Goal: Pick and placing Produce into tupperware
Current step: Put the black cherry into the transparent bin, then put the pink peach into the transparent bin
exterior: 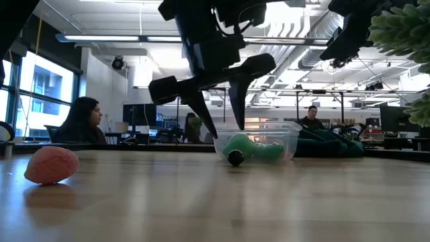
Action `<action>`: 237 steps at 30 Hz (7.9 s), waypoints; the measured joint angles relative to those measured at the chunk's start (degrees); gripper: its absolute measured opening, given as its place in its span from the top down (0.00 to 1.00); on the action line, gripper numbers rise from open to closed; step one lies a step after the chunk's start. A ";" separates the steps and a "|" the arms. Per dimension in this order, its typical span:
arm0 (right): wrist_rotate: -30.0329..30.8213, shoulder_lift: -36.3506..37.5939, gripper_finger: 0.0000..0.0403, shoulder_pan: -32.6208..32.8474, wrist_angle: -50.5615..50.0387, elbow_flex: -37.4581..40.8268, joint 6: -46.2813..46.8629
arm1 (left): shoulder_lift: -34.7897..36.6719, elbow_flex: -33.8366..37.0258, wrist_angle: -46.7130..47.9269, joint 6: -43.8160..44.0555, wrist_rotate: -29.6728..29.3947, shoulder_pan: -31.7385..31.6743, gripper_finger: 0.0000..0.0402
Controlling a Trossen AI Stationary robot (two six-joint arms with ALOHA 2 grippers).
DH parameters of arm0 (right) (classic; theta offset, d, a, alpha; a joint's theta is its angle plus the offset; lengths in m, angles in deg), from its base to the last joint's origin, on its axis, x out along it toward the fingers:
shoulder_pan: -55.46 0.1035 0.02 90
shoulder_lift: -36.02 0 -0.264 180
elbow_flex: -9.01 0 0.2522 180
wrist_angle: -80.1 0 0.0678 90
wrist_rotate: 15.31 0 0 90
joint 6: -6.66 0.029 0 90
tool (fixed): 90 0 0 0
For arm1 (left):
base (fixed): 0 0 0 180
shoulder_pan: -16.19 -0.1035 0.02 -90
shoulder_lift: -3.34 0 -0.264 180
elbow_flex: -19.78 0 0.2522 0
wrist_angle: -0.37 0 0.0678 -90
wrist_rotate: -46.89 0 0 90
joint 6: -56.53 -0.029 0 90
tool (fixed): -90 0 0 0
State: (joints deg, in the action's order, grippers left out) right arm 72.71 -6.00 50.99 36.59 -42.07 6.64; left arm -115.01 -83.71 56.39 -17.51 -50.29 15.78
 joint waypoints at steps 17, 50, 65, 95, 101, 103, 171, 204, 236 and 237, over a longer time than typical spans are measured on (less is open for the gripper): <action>0.02 0.00 0.94 0.01 0.01 0.01 0.00 | 0.57 -0.54 -3.42 36.45 -6.82 -0.50 0.53; 0.00 -0.02 0.94 0.01 -0.04 0.01 -0.01 | 12.36 31.46 -33.92 73.01 -5.94 1.63 0.53; 0.02 0.00 0.94 0.00 0.02 0.00 -0.01 | 9.35 31.69 -38.88 73.95 -2.32 1.43 0.53; 0.02 -0.01 0.94 0.01 0.00 0.01 0.00 | 9.35 31.69 -45.63 77.02 0.07 0.72 0.53; 0.00 0.00 0.94 0.02 0.00 0.02 0.00 | 7.77 31.79 -46.64 77.30 0.09 0.72 0.53; 0.02 -0.02 0.94 0.00 -0.04 0.00 -0.01 | 6.85 31.70 -48.08 77.30 0.11 0.72 0.53; 0.01 0.00 0.94 0.00 0.00 0.02 -0.01 | 2.67 31.67 -55.63 77.06 1.81 -0.33 0.77; 0.01 -0.02 0.94 0.02 0.01 0.01 0.00 | 15.02 31.67 -59.06 62.27 -0.18 -1.78 0.78; 0.00 0.00 0.94 0.00 0.00 0.00 0.01 | 10.45 16.46 -35.50 51.34 12.67 -17.22 0.65; 0.01 0.00 0.94 0.02 0.00 0.00 0.00 | 10.46 16.46 -34.89 51.34 13.52 -17.22 0.65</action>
State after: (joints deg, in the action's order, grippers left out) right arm 72.72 -6.00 51.01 36.59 -42.07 6.65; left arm -104.55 -67.25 21.50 33.83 -36.77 -1.44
